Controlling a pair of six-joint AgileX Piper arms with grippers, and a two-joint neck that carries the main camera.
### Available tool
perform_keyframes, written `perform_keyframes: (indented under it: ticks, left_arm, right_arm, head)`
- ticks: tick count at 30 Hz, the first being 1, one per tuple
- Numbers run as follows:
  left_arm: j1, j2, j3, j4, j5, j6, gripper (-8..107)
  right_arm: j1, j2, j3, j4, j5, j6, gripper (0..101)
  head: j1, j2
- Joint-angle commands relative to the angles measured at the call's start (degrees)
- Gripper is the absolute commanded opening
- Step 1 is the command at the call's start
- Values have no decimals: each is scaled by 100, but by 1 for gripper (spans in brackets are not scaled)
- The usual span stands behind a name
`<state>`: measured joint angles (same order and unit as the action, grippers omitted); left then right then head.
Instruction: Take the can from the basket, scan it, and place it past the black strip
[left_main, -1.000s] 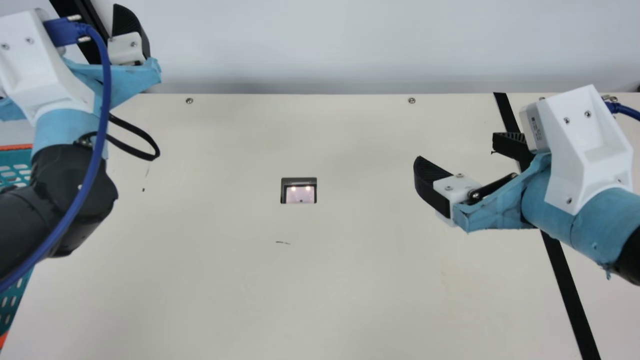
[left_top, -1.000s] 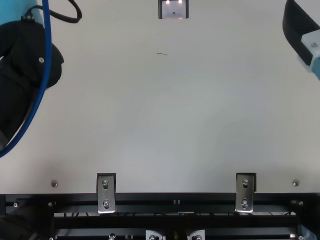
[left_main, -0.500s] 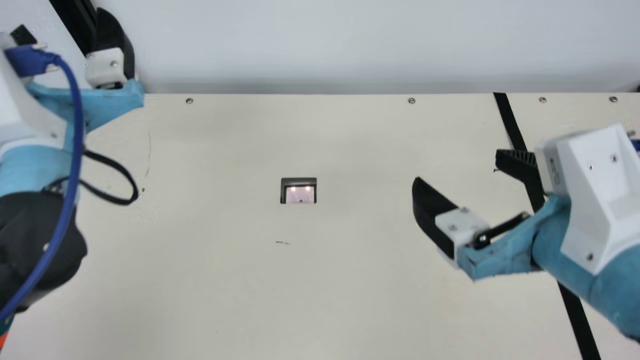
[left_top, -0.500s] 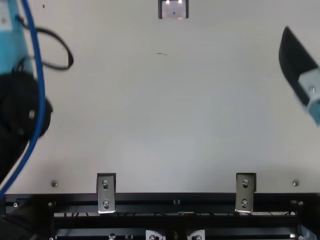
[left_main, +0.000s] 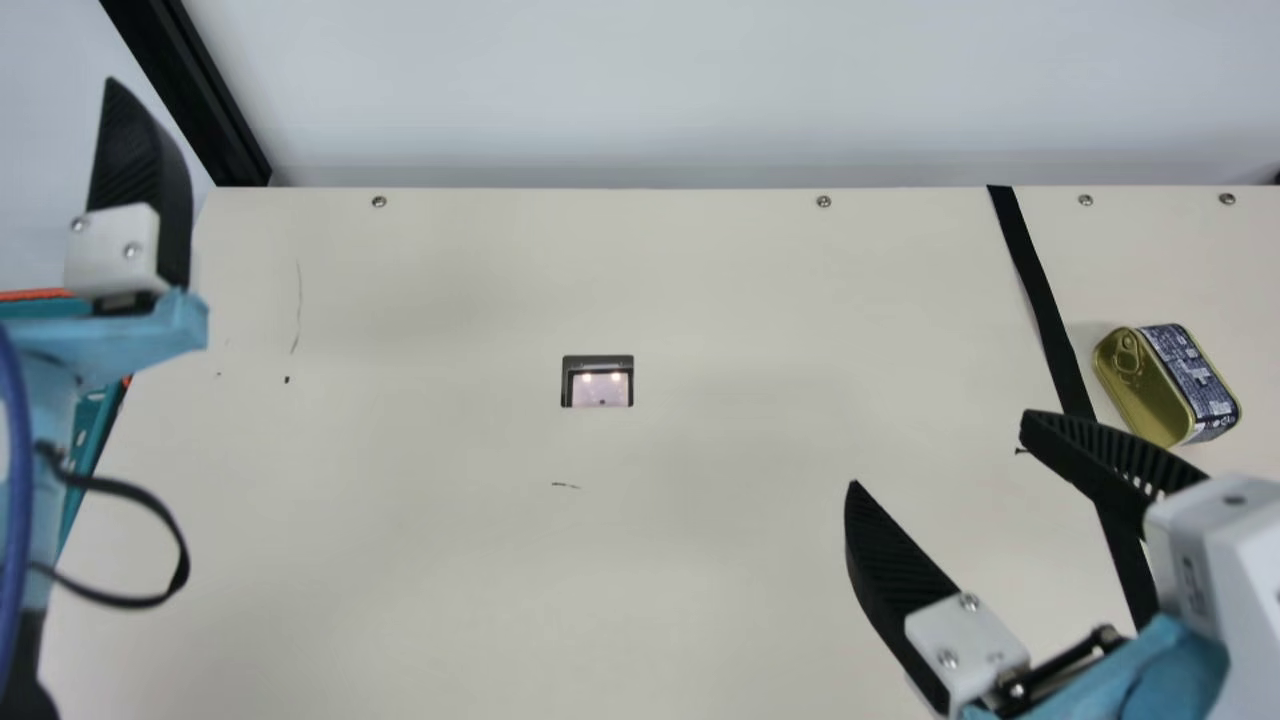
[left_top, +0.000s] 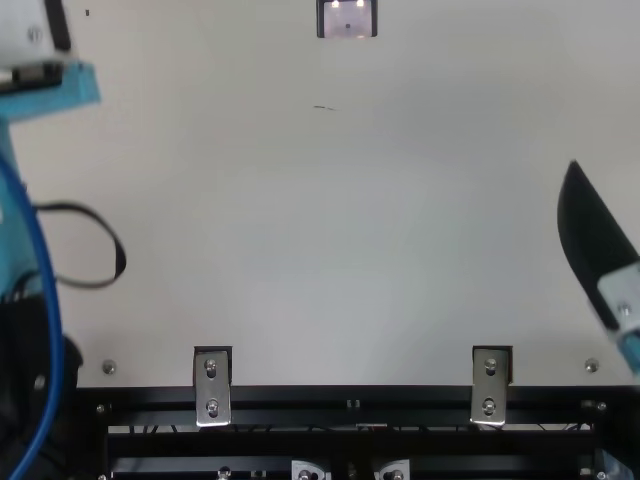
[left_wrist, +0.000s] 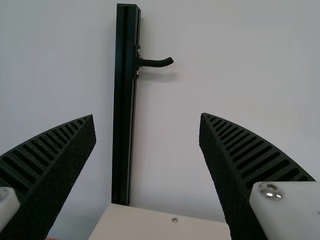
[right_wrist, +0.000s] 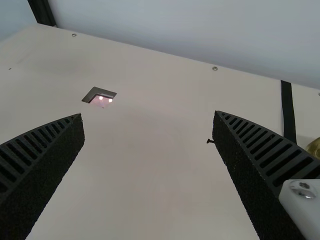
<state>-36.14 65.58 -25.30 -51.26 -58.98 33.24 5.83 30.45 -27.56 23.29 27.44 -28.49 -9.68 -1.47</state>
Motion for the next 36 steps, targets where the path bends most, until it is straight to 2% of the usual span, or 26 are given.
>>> perform_keyframes:
  ticks: [1,7,8,10,18,24,28,36]
  left_arm:
    - [-138,-251,233,-107,-41,41,90]
    - [-408,-691,625,-414,-42,280,90]
    - [-391,-616,557,-369,-48,215,90]
    - [-408,-696,621,-421,-48,282,90]
    - [-315,-614,617,-280,-39,73,90]
    - [-326,-790,593,-139,165,37,90]
    - [-406,-966,594,-49,581,-41,90]
    - [-379,-1292,337,336,2007,-566,90]
  right_arm:
    - [28,-346,51,-107,109,134,101]
    - [87,-873,201,-454,419,468,101]
    - [85,-743,182,-365,358,413,101]
    - [85,-874,205,-481,473,470,101]
    - [85,-889,205,-480,491,470,101]
    - [85,-889,205,-480,499,470,101]
    - [85,-889,205,-480,501,470,101]
    - [85,-889,205,-480,505,470,101]
  head:
    - [3,49]
    - [3,49]
    - [3,49]
    - [3,49]
    - [3,49]
    - [3,49]
    - [3,49]
    - [3,49]
